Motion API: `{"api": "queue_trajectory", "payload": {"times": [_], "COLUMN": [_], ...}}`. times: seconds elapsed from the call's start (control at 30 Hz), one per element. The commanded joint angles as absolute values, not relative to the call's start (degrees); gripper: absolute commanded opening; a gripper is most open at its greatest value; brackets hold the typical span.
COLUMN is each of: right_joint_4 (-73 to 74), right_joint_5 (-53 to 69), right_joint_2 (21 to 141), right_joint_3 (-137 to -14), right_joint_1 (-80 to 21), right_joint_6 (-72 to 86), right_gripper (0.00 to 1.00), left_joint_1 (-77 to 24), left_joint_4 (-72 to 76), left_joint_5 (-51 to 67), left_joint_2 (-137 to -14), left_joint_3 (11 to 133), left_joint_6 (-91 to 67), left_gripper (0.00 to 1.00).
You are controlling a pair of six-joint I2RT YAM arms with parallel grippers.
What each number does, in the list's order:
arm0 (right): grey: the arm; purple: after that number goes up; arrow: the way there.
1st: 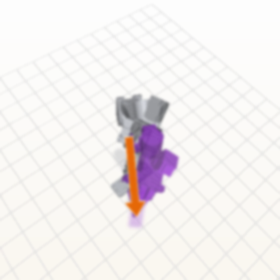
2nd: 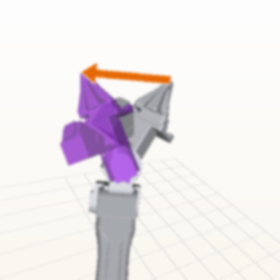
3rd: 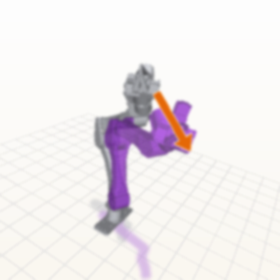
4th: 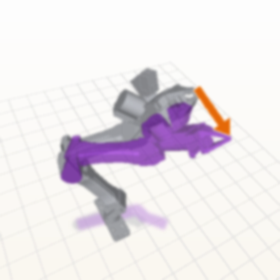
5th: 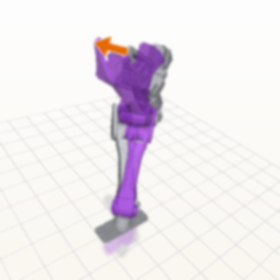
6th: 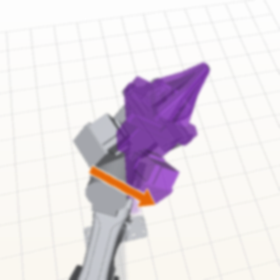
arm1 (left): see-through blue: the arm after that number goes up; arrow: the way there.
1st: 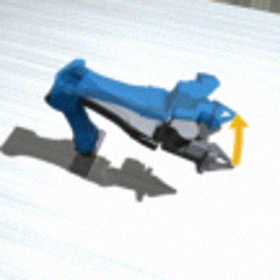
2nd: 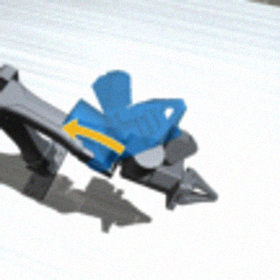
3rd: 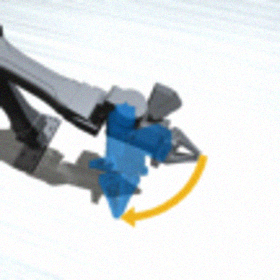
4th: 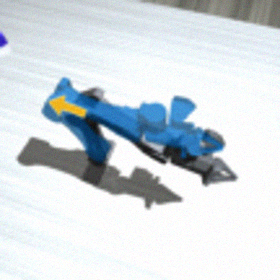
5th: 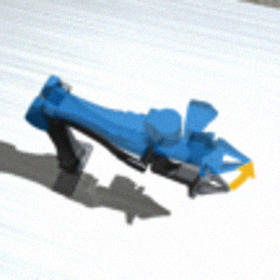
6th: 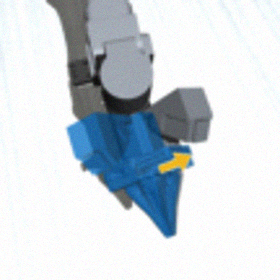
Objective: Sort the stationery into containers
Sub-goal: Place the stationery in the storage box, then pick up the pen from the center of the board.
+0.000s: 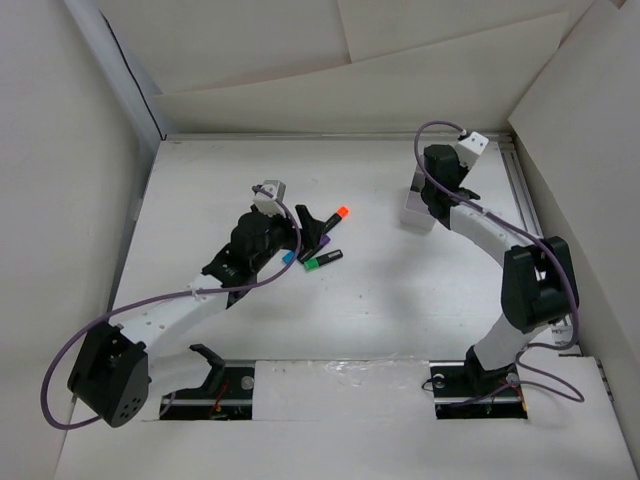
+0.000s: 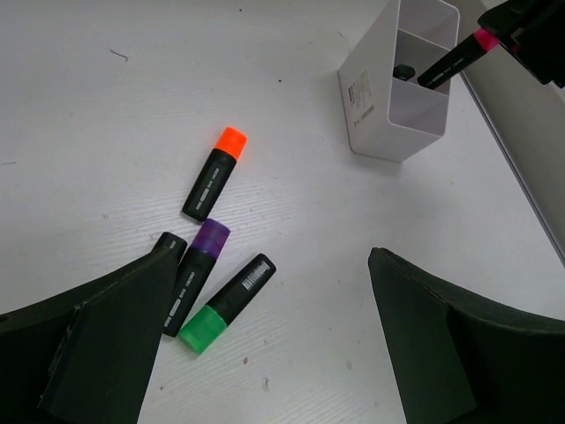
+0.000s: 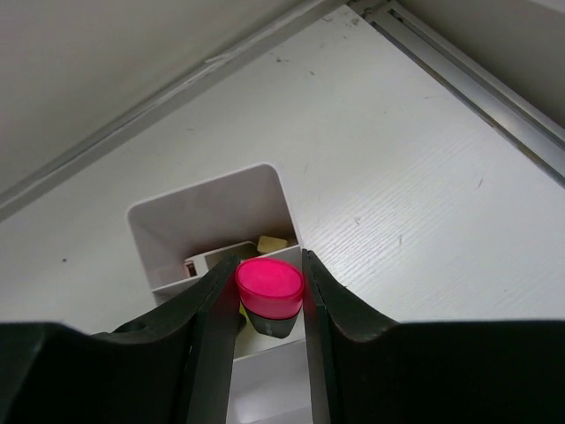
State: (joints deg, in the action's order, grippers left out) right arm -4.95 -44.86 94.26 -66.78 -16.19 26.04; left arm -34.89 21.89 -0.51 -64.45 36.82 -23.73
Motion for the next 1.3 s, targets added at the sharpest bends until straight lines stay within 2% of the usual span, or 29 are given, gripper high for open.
{"api": "queue_trajectory", "payload": {"times": [0.0, 0.13, 0.2, 0.23, 0.27, 0.3, 0.33, 0.4, 0.5, 0.67, 0.7, 0.73, 0.77, 0.8, 0.83, 0.87, 0.93, 1.0, 1.03, 1.17, 1.27], "right_joint_4": [-9.84, -10.55, -10.55, -10.55, -10.55, -10.55, -10.55, -10.55, -9.24, -7.21, -7.21, -6.60, -6.59, -6.59, -6.07, -6.06, -6.06, -5.54, -4.84, -1.59, 1.57], "right_joint_5": [-49.75, -49.75, -50.27, -50.27, -50.27, -50.27, -49.14, -48.60, -45.89, -39.39, -38.51, -37.37, -36.05, -32.73, -31.04, -29.20, -22.61, -20.05, -20.04, -20.04, -19.42], "right_joint_2": [94.83, 97.11, 97.65, 97.65, 97.65, 97.12, 96.25, 94.84, 91.34, 84.30, 82.90, 80.18, 78.85, 77.53, 75.08, 74.01, 72.52, 71.37, 71.37, 70.06, 68.65], "right_joint_3": [-67.59, -67.59, -67.59, -67.59, -67.59, -66.89, -66.28, -65.49, -64.86, -61.88, -60.05, -58.99, -57.93, -56.79, -54.69, -53.54, -50.64, -49.14, -49.13, -48.95, -49.56], "right_joint_1": [-16.17, -16.79, -17.48, -17.49, -17.49, -18.01, -18.02, -18.02, -18.54, -20.82, -21.35, -21.36, -22.23, -22.93, -22.94, -22.94, -23.55, -24.78, -25.31, -26.89, -27.94], "right_joint_6": [24.52, 24.52, 24.52, 25.13, 25.66, 25.66, 26.36, 26.89, 27.94, 29.96, 29.97, 30.49, 31.19, 31.20, 31.72, 32.34, 32.87, 33.49, 33.49, 33.49, 33.49], "right_gripper": [0.21, 0.21, 0.24, 0.28, 0.41, 0.50, 0.64, 0.76, 0.90, 0.92, 0.87, 0.84, 0.76, 0.64, 0.31, 0.18, 0.03, 0.00, 0.00, 0.01, 0.09], "left_joint_1": [-34.98, -34.98, -34.98, -34.98, -34.98, -34.98, -34.98, -34.98, -34.98, -34.98, -34.98, -34.98, -34.98, -34.98, -34.98, -34.98, -34.98, -34.98, -34.98, -34.98, -34.98], "left_joint_4": [22.76, 22.76, 22.76, 22.76, 22.76, 22.76, 22.24, 21.71, 20.75, 18.54, 17.33, 16.53, 15.83, 15.12, 12.85, 11.61, 9.07, 9.05, 9.05, 13.70, 13.80], "left_joint_5": [-0.97, -2.02, -2.02, -2.02, -2.02, -2.63, -2.64, -2.64, -4.12, -5.88, -6.67, -7.20, -7.99, -8.00, -8.96, -9.49, -10.02, -10.02, -8.80, -3.00, -2.37], "left_joint_2": [-64.78, -65.30, -65.30, -65.30, -65.30, -65.91, -66.53, -67.23, -68.63, -71.62, -71.63, -72.33, -72.94, -72.95, -73.47, -73.48, -73.48, -73.48, -72.78, -72.77, -77.33], "left_joint_3": [39.55, 40.07, 40.08, 40.08, 40.08, 40.08, 40.08, 40.61, 41.13, 43.15, 43.85, 43.86, 44.64, 45.52, 46.05, 46.05, 46.58, 44.92, 43.17, 43.32, 48.48], "left_joint_6": [-24.26, -24.26, -24.26, -24.26, -24.26, -24.26, -24.26, -24.26, -24.26, -24.26, -24.26, -24.26, -24.26, -24.26, -24.87, -24.87, -26.10, -26.72, -26.72, -26.11, -23.74], "left_gripper": [0.88, 0.88, 0.88, 0.88, 0.88, 0.88, 0.88, 0.87, 0.87, 0.75, 0.67, 0.62, 0.59, 0.55, 0.51, 0.44, 0.37, 0.29, 0.27, 0.30, 0.35]}}
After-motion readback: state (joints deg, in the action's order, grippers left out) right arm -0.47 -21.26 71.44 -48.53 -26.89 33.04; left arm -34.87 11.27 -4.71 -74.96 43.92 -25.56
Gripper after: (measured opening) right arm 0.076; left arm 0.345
